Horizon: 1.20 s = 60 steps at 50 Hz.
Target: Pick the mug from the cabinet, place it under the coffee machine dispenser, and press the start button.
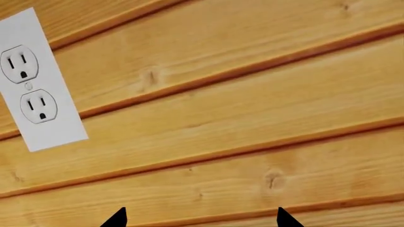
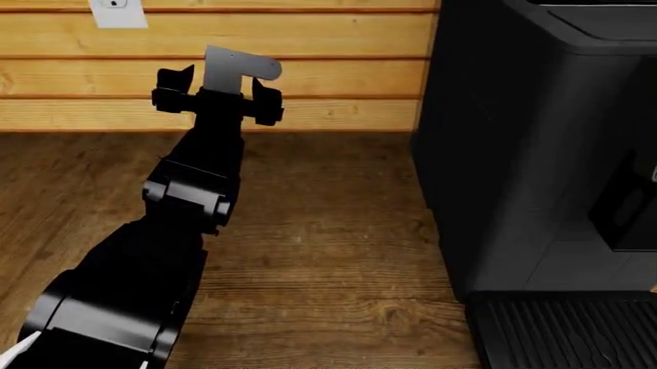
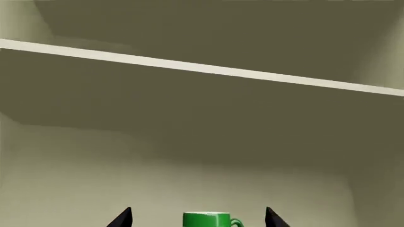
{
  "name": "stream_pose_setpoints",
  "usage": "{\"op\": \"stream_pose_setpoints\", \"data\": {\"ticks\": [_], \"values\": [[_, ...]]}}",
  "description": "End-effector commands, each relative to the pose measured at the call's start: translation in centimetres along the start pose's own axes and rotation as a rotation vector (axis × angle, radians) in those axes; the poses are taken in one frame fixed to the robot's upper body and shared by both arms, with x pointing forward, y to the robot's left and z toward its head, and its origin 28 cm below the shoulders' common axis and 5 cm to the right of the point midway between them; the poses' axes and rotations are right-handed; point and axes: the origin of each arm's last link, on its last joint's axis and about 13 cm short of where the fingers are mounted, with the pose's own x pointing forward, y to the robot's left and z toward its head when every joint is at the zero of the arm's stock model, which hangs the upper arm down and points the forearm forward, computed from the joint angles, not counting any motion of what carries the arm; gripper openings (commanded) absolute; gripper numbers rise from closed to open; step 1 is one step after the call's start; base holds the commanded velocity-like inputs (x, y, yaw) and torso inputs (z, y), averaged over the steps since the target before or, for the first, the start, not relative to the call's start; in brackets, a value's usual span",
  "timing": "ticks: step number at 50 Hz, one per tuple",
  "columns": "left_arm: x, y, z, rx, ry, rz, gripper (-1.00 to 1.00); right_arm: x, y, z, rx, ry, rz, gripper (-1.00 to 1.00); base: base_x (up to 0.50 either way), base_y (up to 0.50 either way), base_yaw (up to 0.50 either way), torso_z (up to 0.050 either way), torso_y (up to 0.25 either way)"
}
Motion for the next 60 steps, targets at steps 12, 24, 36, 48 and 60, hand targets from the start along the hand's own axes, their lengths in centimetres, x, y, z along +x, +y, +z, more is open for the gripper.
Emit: {"op": "stream_pose_setpoints", "data": {"ticks": [12,24,36,48,60], "values": [[0.0,-0.1,0.0,0.013,-0.003,-0.003,1.00,12.3,1.2,-4.5,-0.072,0.410,-0.087,1.00,0.00,0.00,0.00,0.000,0.000],[0.0,-0.1,0.0,0.015,-0.001,-0.007,1.00,14.4,1.5,-7.7,-0.132,0.517,-0.109,1.00,0.00,0.00,0.00,0.000,0.000],[0.0,-0.1,0.0,0.017,-0.001,-0.007,1.00,14.6,1.1,-8.9,-0.164,0.567,-0.179,-1.00,0.00,0.00,0.00,0.000,0.000],[0.0,-0.1,0.0,0.015,-0.004,-0.006,1.00,13.7,1.2,-5.6,-0.119,0.428,-0.155,-1.00,0.00,0.00,0.00,0.000,0.000],[0.0,-0.1,0.0,0.016,-0.008,-0.003,1.00,9.3,1.4,2.4,-0.064,0.031,-0.031,-1.00,0.00,0.00,0.00,0.000,0.000]]}}
